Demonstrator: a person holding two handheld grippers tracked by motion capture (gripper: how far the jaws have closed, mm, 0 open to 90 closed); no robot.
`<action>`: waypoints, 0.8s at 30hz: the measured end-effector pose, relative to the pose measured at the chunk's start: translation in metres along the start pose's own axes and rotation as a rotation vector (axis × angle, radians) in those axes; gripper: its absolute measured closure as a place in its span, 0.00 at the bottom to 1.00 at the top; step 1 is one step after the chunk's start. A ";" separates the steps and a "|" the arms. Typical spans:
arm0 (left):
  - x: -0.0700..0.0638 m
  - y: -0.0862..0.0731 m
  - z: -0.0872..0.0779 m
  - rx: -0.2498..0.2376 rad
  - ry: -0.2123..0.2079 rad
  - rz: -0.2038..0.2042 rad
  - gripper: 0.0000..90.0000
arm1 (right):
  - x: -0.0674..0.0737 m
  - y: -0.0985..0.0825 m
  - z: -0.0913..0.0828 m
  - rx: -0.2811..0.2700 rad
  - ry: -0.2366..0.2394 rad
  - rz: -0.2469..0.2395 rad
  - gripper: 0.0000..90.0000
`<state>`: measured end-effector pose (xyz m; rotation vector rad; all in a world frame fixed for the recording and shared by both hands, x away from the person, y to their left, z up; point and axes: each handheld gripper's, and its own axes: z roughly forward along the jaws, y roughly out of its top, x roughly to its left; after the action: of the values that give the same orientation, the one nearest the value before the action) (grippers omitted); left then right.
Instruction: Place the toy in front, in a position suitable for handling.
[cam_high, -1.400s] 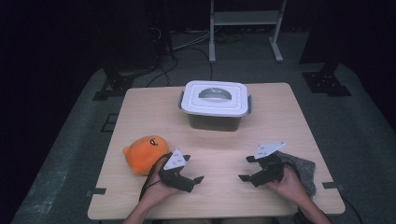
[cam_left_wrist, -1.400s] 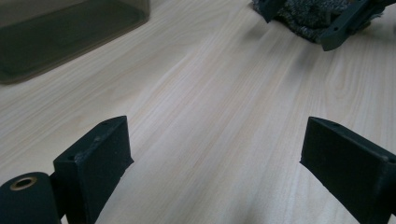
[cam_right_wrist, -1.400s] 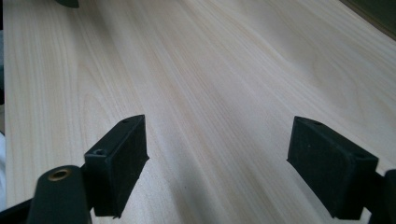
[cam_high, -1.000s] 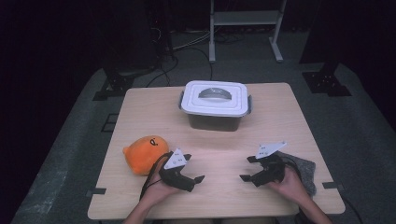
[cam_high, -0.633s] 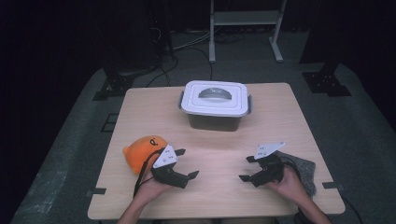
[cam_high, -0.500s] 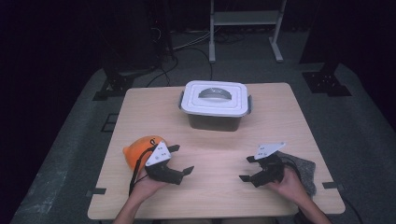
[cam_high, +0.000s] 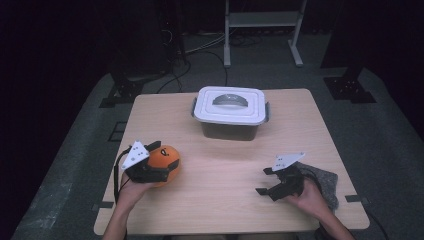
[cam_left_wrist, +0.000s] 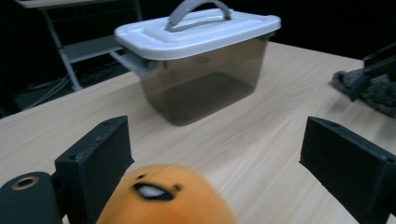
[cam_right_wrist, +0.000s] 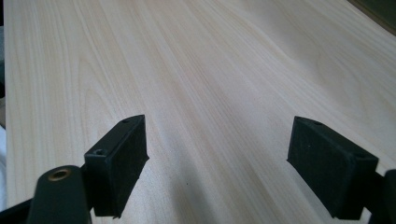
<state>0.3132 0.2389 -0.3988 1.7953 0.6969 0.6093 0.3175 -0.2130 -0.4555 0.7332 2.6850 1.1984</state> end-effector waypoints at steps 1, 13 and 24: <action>0.003 -0.001 -0.002 -0.002 0.009 -0.003 0.09 | 0.000 0.000 0.000 0.000 0.001 -0.002 0.21; 0.026 -0.018 -0.019 0.013 0.039 -0.021 0.13 | 0.002 0.000 0.000 0.009 0.011 -0.011 0.21; 0.035 -0.031 -0.018 0.054 0.033 -0.047 0.23 | 0.003 0.001 0.001 0.013 0.014 -0.025 0.21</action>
<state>0.3194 0.2836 -0.4201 1.8169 0.7824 0.5945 0.3150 -0.2107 -0.4551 0.6928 2.7068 1.1861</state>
